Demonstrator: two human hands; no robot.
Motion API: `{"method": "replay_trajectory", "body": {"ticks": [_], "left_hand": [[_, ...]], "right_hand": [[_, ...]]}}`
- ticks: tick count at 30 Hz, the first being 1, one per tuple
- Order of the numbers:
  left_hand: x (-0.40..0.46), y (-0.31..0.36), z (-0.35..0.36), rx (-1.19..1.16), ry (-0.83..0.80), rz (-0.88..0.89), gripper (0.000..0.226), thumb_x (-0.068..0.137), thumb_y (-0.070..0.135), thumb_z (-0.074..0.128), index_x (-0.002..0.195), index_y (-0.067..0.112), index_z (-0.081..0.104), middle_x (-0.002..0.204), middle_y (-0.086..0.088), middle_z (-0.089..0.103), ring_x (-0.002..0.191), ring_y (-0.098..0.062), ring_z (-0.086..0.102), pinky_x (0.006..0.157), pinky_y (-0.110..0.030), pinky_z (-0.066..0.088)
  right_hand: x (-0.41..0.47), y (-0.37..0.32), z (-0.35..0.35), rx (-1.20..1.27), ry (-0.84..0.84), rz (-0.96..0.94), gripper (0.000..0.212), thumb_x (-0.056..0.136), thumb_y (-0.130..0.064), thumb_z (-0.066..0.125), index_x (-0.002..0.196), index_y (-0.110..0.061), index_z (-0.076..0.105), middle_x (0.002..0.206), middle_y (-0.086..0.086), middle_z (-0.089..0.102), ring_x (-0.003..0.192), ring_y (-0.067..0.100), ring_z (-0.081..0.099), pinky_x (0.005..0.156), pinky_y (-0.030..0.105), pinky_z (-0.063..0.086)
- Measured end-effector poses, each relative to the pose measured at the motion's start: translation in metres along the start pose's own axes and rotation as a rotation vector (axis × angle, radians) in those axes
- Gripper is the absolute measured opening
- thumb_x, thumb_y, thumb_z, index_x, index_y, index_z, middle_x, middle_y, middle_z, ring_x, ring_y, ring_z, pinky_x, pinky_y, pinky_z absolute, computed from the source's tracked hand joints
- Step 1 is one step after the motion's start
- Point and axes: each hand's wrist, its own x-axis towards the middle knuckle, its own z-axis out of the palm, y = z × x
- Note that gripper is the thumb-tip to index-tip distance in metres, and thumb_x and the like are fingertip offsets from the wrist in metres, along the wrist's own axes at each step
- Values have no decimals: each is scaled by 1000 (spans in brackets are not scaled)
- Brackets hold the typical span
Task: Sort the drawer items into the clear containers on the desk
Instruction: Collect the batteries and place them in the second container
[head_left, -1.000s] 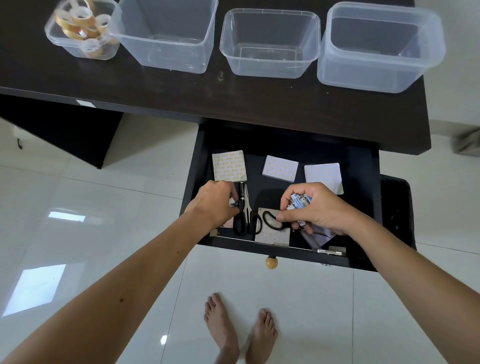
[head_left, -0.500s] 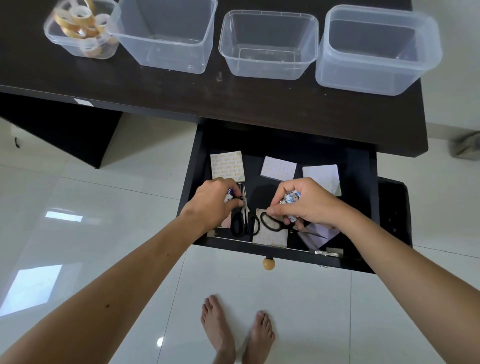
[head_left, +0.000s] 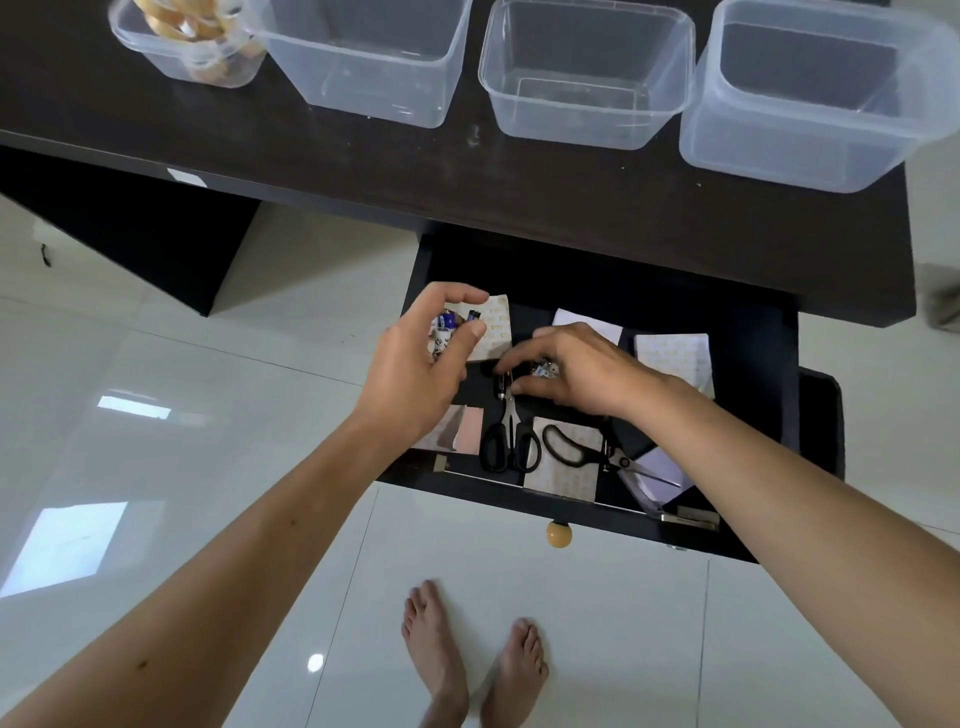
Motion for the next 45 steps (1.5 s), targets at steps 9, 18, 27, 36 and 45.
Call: {"method": "replay_trajectory", "body": {"ticks": [9,18,27,36,45], "left_hand": [[-1,-6,-23,23,-192,16,17,104,29,65,113,42,72,104,15,67,63,-5,62,61,-20,53],[0,-9,-33,-171,-155,-77,14,103,21,66,109,32,72,86,7,70,67,-16,68,52,-31,47],[-8,-11,-61,-267,-192,-163,9,102,5,64,99,12,67,69,-5,64,58,-17,62,43,-26,42],[-13,-28,-80,-286,-237,-232,7,100,5,67,103,7,73,75,-9,62,55,-20,56,41,-27,44],[-7,-37,-92,-273,-295,-239,14,97,13,73,110,13,78,72,2,67,60,-18,62,43,-25,49]], "right_hand": [[5,-5,2,-165,-12,-55,12,98,-38,73,110,-36,73,90,-12,48,87,11,54,75,27,39],[-16,-24,-8,208,81,125,16,96,-31,79,96,-22,66,66,-8,65,43,1,59,44,17,43],[-13,-43,-3,542,3,114,41,97,-6,74,127,-34,72,80,-8,68,53,11,63,47,28,53],[12,-52,-6,573,30,172,19,88,-11,87,89,-5,69,78,6,73,68,23,77,49,31,57],[43,-65,3,-82,-114,-84,37,93,-30,82,126,-43,75,92,-25,56,84,-4,57,68,7,38]]}}
